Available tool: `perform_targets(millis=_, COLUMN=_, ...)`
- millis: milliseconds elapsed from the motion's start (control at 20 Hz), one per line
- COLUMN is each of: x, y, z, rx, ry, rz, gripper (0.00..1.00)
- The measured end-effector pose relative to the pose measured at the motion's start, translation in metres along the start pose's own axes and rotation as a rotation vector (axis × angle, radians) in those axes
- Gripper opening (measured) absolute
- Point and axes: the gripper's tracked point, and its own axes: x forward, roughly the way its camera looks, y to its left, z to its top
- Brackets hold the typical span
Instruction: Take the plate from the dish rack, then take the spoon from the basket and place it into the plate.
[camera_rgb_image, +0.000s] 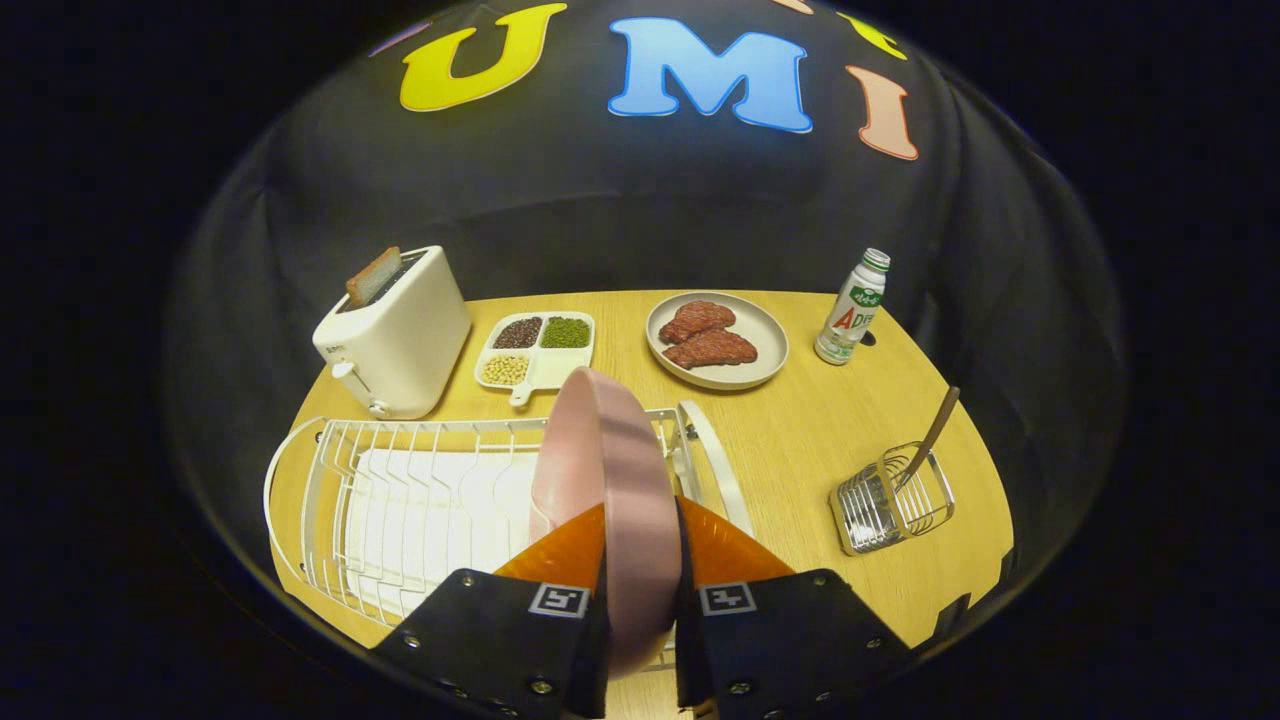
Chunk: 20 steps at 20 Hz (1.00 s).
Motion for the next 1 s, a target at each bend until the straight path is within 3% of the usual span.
perform_targets(millis=300, x=-0.019, y=0.004, z=0.024, rx=-0.093, ry=-0.061, rz=-0.086, gripper=0.26)
perform_targets(millis=750, x=-0.065, y=0.031, z=0.074, rx=-0.472, ry=-0.19, rz=-0.298, gripper=0.26)
perform_targets(millis=1000, x=-0.096, y=0.056, z=0.06, rx=-0.524, ry=-0.209, rz=-0.272, gripper=0.26)
